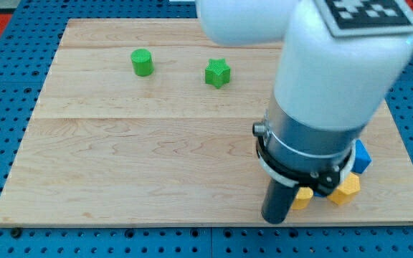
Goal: Push the green star above the red star
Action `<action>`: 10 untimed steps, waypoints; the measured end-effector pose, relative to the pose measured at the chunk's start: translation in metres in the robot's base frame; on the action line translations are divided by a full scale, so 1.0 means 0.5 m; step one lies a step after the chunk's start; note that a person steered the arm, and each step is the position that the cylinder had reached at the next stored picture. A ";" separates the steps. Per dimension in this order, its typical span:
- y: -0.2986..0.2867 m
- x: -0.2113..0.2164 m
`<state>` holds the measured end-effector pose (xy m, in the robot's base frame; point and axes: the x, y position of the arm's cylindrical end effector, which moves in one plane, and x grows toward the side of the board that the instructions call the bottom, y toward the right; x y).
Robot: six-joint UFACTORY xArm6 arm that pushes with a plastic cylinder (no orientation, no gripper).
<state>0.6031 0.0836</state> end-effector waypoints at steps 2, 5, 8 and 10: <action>-0.026 -0.085; -0.192 -0.504; 0.067 -0.405; 0.097 -0.515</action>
<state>0.3458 0.1322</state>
